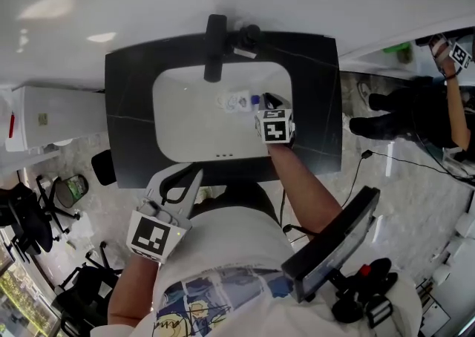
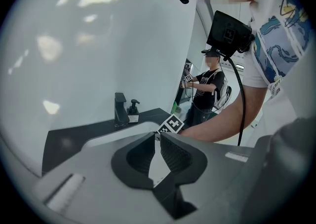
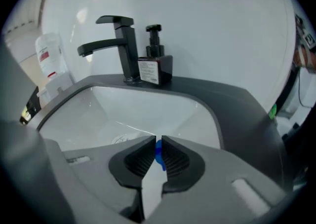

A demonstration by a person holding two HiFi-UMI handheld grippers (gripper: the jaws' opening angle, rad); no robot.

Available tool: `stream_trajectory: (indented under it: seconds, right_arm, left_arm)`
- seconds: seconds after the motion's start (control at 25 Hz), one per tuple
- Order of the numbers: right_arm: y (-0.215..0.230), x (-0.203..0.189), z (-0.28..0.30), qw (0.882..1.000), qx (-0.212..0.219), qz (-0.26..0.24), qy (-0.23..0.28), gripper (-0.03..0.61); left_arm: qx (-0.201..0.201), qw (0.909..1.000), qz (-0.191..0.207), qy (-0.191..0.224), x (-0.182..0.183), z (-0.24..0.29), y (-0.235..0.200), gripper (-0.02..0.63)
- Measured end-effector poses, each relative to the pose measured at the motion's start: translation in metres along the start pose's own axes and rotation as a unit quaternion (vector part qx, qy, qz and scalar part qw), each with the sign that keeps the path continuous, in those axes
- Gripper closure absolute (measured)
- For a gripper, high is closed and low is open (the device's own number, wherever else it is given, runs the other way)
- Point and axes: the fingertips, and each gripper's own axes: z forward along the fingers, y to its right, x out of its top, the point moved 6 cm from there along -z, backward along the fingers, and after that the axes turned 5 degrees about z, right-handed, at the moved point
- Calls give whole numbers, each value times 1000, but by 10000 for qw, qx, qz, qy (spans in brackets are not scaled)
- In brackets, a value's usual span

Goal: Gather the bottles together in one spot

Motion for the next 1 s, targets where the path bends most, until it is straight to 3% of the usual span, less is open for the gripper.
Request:
stream_trajectory:
  seconds: [0.2,0.44,0.76,0.88,1.0]
  right_arm:
    - [-19,14,-8,9902,77,-1360,304,548]
    - [-28,23,-17,9707,62,-2349,495,549]
    - [-25,31,-33,9478,55,-3133,592,551]
    - [-23,45,-41,9407,71,-3302,782,583]
    - [-14,54,-38,9404,113,-3312,761,583]
  left_arm:
    - [-10,10000,-36,32,6,3,-3,580]
    - [-45,10000,-26,84,7,7,-2,580]
    - [-16,9999,-1,111,1,7,2,578]
    - [5,9999,-7,154,-6,9,0,580]
    - [0,9998,-26,184,3,16,-3,578]
